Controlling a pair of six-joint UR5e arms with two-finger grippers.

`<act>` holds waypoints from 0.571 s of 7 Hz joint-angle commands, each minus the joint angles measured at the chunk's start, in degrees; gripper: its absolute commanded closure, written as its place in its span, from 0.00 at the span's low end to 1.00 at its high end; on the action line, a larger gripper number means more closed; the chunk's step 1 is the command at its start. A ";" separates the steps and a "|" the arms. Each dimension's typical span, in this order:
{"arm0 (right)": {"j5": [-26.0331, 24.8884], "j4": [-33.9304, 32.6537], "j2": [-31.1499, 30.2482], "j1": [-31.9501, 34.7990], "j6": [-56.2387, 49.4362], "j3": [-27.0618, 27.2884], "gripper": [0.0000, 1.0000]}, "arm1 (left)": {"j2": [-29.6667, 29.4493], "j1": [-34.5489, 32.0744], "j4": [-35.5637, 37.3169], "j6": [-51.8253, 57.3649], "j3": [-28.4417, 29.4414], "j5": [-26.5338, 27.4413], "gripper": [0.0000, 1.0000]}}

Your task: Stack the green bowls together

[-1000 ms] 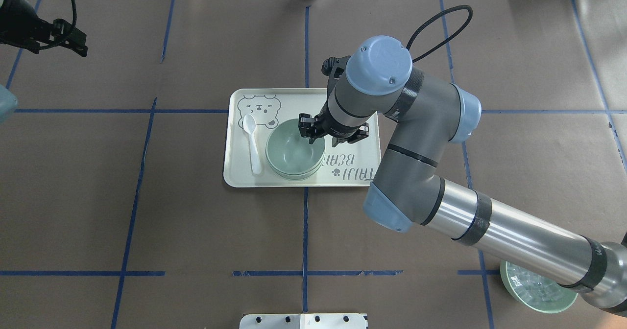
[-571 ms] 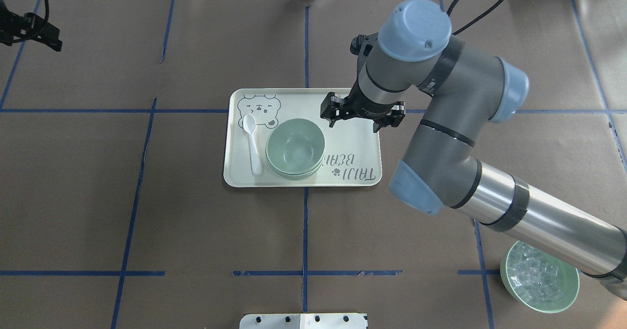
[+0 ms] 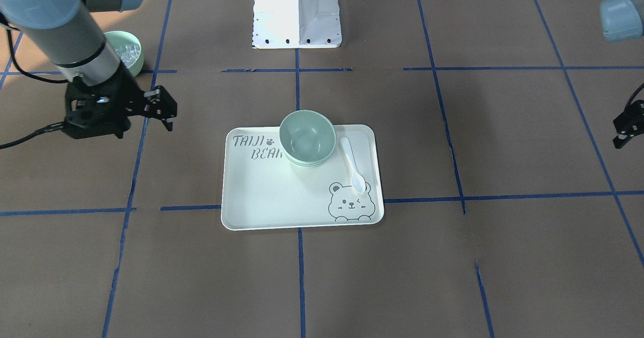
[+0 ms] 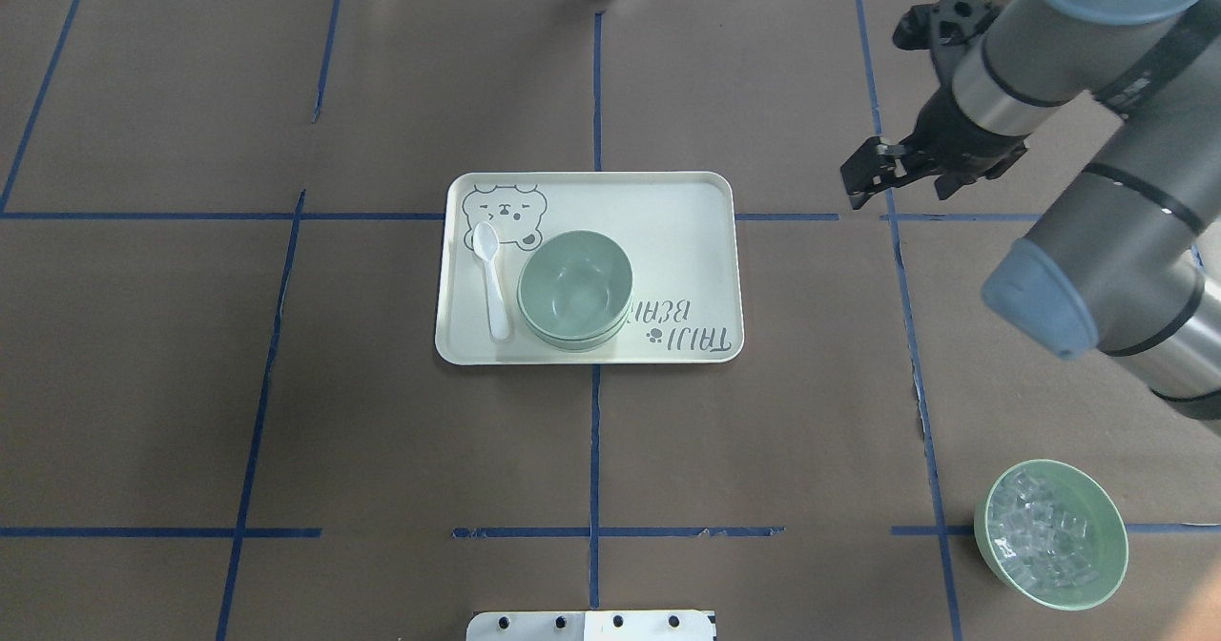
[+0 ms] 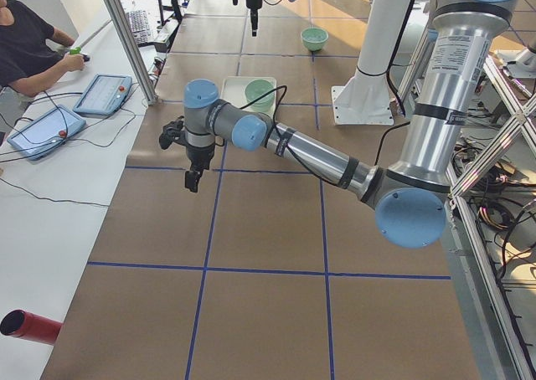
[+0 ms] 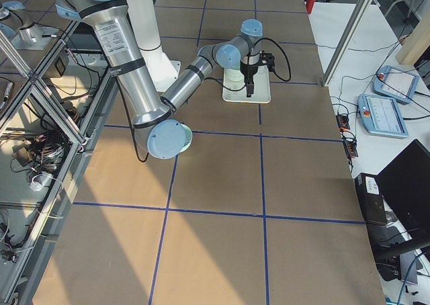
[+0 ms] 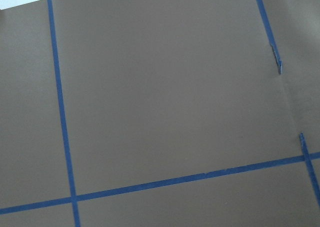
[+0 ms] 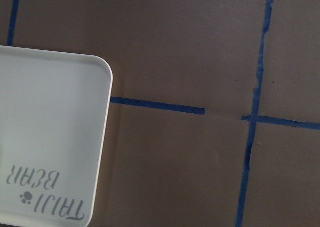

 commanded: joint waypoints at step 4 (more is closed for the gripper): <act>11.63 0.08 -15.51 27.65 -44.79 -11.49 0.00 | 4.55 -7.97 5.15 14.35 4.19 -4.09 0.00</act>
